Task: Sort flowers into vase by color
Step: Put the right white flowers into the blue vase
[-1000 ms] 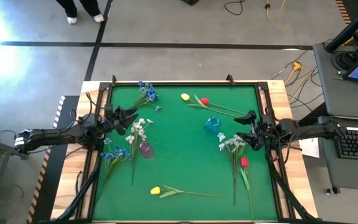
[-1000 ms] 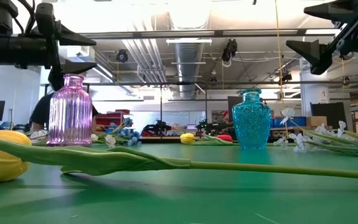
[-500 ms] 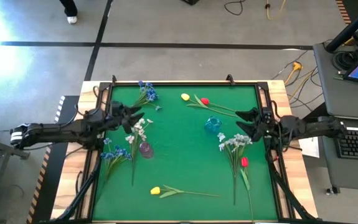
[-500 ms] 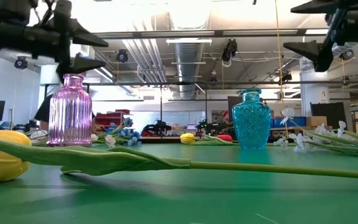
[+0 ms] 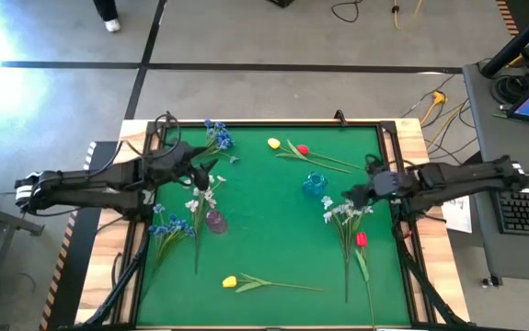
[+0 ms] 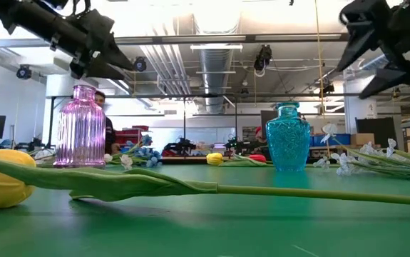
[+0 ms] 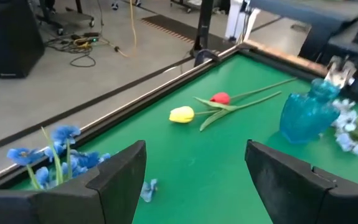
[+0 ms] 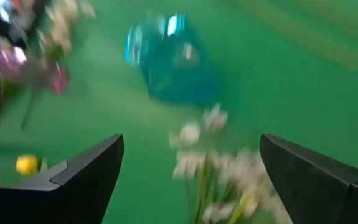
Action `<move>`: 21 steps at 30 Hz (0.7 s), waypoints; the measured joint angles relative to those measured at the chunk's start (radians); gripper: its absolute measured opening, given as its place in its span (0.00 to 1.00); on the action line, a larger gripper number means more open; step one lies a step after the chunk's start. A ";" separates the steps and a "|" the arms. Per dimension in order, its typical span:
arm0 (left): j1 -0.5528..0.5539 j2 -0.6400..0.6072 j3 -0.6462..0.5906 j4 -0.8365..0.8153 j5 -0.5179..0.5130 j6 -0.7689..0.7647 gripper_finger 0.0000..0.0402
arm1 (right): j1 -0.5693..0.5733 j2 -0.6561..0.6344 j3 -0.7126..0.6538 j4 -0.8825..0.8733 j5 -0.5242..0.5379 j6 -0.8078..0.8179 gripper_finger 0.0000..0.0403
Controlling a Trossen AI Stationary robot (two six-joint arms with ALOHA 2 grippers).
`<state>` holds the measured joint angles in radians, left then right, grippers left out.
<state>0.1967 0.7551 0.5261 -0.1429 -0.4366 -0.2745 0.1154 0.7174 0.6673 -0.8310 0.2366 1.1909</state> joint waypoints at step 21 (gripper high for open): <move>0.000 -0.002 0.003 -0.032 -0.003 0.078 0.67 | 0.184 0.482 0.086 -0.054 -0.315 0.382 0.91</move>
<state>0.1967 0.7532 0.5293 -0.1751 -0.4397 -0.1965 0.2993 1.1996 0.7532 -0.8852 -0.0786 1.5733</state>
